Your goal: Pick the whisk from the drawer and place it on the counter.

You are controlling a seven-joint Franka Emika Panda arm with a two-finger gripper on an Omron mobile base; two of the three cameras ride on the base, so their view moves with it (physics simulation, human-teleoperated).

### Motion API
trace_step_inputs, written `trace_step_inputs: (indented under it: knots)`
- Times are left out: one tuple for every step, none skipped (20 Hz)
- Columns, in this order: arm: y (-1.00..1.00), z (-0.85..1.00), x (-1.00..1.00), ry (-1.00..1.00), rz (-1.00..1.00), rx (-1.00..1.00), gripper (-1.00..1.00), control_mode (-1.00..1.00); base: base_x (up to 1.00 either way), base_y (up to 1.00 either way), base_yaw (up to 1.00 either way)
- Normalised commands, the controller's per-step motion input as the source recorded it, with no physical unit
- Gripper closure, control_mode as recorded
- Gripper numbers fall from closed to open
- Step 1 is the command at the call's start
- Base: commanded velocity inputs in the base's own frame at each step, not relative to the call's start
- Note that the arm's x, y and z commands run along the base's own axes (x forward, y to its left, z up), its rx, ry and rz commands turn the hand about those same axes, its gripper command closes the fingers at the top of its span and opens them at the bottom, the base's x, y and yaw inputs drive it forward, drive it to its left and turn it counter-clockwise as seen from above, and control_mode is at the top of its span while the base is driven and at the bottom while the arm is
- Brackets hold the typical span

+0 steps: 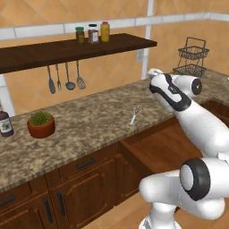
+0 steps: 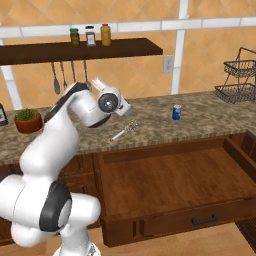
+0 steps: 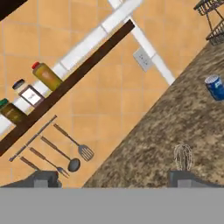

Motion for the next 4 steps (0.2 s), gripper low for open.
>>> trace_step_inputs:
  knots:
    - [-0.14,1.00,-1.00,-0.63,0.00,0.22,-1.00,-1.00,0.00,0.00,0.00]
    - [-0.14,1.00,-1.00,-0.62,0.00,0.22,-1.00,-1.00,0.00,0.00,0.00]
    - [-0.18,1.00,-1.00,-0.62,0.00,0.23,-1.00,-1.00,0.00,0.00,0.00]
    - [-0.24,1.00,-1.00,-0.64,0.02,0.25,-1.00,-1.00,0.00,0.00,0.00]
